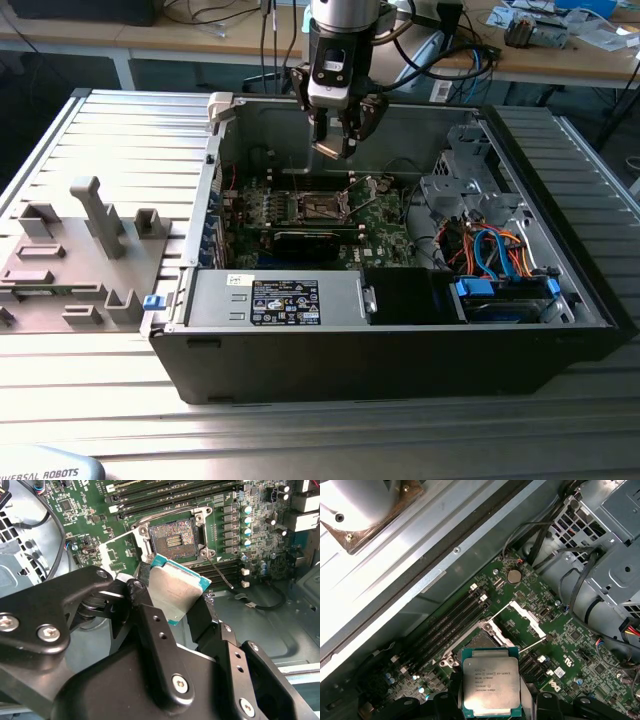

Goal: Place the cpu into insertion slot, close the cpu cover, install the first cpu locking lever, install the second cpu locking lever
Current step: 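Place the cpu into insertion slot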

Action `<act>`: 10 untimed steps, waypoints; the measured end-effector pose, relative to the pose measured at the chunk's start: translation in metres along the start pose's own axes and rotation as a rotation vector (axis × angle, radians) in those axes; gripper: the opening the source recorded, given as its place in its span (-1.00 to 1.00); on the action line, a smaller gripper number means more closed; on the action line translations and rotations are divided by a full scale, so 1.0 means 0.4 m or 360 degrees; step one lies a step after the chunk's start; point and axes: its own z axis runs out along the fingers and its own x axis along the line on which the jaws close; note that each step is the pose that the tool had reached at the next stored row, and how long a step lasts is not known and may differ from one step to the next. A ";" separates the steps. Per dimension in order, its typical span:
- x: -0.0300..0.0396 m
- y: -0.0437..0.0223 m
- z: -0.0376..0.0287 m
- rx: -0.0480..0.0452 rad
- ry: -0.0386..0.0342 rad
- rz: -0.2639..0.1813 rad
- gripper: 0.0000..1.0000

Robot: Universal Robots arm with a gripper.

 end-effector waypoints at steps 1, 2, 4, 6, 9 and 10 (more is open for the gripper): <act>0.000 0.000 0.000 0.0000 0.0000 0.0000 0.08; 0.000 0.000 0.000 0.0000 0.0000 0.0001 0.08; 0.000 0.000 0.000 0.0000 0.0000 0.0002 0.08; 0.000 0.000 0.000 0.0000 0.0000 0.0003 0.08; 0.000 0.000 0.000 0.0000 0.0000 0.0005 0.08; 0.000 0.000 0.001 0.0000 0.0000 0.0005 0.08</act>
